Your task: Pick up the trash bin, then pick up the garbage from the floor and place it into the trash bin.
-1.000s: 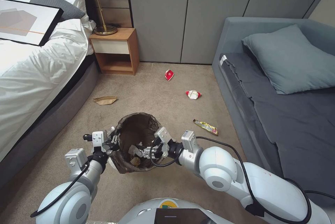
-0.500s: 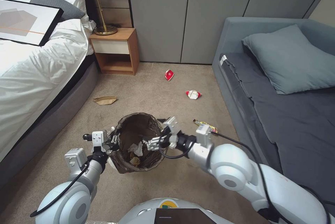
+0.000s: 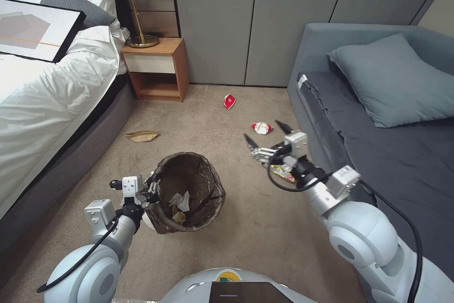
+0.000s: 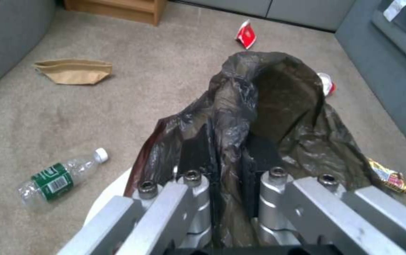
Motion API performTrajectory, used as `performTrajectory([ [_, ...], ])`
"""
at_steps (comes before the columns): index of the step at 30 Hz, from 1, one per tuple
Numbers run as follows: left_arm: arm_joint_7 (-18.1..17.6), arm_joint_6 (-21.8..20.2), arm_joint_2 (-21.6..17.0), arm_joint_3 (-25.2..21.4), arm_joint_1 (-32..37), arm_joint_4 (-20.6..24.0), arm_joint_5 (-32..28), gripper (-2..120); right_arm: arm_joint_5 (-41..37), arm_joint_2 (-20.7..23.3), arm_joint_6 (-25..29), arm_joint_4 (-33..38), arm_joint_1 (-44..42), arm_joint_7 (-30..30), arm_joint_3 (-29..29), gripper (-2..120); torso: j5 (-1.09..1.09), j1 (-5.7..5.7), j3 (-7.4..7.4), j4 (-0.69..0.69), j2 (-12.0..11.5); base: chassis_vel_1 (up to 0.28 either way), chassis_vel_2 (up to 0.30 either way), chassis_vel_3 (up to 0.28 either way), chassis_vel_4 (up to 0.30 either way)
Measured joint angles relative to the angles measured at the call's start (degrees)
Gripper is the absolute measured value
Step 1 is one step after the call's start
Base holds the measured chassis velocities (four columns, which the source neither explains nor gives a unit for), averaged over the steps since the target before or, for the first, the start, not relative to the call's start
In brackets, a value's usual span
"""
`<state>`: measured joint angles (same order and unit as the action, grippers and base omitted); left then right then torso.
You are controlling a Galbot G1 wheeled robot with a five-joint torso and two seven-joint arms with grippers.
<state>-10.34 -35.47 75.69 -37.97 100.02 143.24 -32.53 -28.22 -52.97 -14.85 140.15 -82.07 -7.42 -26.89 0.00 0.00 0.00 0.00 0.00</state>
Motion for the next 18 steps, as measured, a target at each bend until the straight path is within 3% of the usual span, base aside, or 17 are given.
performTrajectory([
  [5, 0.00, -0.23, -0.46, -0.35, -0.36, 0.00, -0.15, 8, 3.54, -5.17, 2.95, -0.67, -5.60, 1.19, -6.76, 100, 0.01, 0.00, 0.00, -0.03, 0.00, 0.000, 0.000, 0.000, 0.000],
  [6, 0.01, -0.34, -0.54, -0.25, -0.54, 0.00, -0.08, 8, 6.00, -7.58, 4.50, -0.78, -7.79, 1.76, -8.59, 100, -0.02, 0.00, 0.01, 0.04, 0.00, 0.000, 0.000, 0.000, 0.000],
  [8, 0.01, -0.48, -0.62, 0.02, -0.76, 0.00, 0.04, 8, 11.30, -13.82, 7.39, -0.91, -12.22, 3.01, -10.92, 100, 0.01, 0.00, 0.00, -0.03, 0.00, 0.000, 0.000, 0.000, 0.000],
  [9, 0.01, -0.48, -0.62, 0.02, -0.76, 0.00, 0.04, 8, 11.30, -13.82, 7.39, -0.91, -12.22, 3.01, -10.92, 100, 0.01, 0.00, 0.00, -0.03, 0.00, 0.000, 0.000, 0.000, 0.000],
  [11, 0.06, -0.53, -0.77, 0.00, -0.89, 0.00, 0.05, 8, 14.83, -18.56, 9.60, -0.88, -15.34, 3.61, -12.25, 100, -0.02, 0.00, 0.00, -0.02, 0.00, 0.000, 0.000, 0.000, 0.000],
  [18, 0.26, -0.58, -1.27, -0.29, -1.29, 0.00, 0.46, 8, 18.41, -24.54, 12.12, -0.20, -18.83, 3.91, -13.96, 100, 0.00, 0.00, 0.00, -0.01, 0.00, 0.000, 0.000, 0.000, 0.000],
])
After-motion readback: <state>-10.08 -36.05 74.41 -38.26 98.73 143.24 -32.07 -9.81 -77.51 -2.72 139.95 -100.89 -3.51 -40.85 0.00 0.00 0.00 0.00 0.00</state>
